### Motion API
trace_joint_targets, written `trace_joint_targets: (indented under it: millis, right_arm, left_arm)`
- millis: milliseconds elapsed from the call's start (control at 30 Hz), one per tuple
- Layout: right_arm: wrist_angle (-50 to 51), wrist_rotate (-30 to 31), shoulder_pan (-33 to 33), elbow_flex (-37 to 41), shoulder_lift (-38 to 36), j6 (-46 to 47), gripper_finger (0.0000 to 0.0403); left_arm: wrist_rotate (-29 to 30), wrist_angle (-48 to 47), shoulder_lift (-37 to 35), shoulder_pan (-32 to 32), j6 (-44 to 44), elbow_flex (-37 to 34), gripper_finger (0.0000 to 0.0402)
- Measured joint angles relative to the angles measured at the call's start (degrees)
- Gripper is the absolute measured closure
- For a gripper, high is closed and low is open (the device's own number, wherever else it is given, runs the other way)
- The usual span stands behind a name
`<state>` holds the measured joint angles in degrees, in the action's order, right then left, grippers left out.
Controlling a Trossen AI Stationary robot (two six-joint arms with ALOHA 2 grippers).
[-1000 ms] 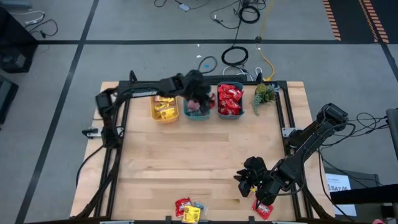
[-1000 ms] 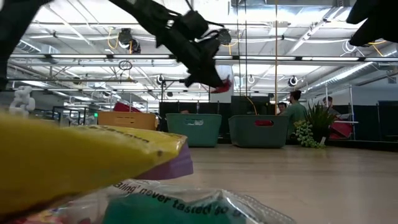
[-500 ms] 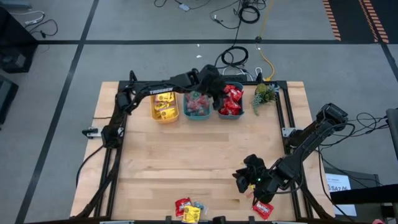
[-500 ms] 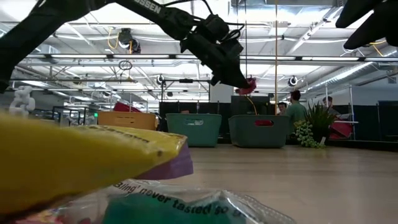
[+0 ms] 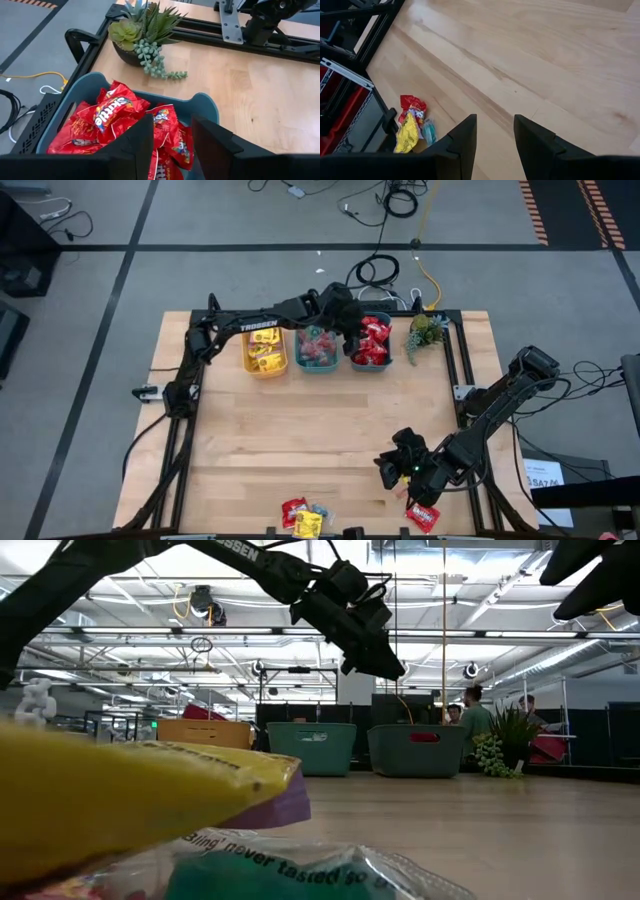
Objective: Sort candy
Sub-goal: Put the red candy into the blue bin
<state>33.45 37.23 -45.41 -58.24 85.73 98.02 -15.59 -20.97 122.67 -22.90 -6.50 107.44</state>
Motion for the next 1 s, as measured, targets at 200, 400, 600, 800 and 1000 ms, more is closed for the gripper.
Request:
trace_joint_targets:
  millis: [200,400,600,800,1000]
  right_arm:
    - [0.60,0.00,0.00,0.00,0.00,-0.07,0.0282]
    - [1.08,-0.33,0.00,0.00,0.00,-0.09,0.0282]
    - [4.95,-14.26,0.00,0.00,0.00,5.62,0.0282]
    - [8.81,-24.87,-0.41,0.02,0.00,7.69,0.0282]
    - [9.81,-26.70,-1.97,0.02,0.00,4.80,0.0282]
  left_arm:
    - [0.00,-0.11,0.00,0.00,0.04,0.00,0.0260]
    - [-0.12,-1.94,-1.30,0.59,0.17,0.00,0.0259]
    - [-0.98,-10.28,-4.41,2.13,1.56,0.02,0.0259]
    - [-1.25,-19.64,-5.28,4.60,2.80,-1.27,0.0260]
    - [3.65,-15.08,-12.33,10.14,11.75,-13.61,0.0262]
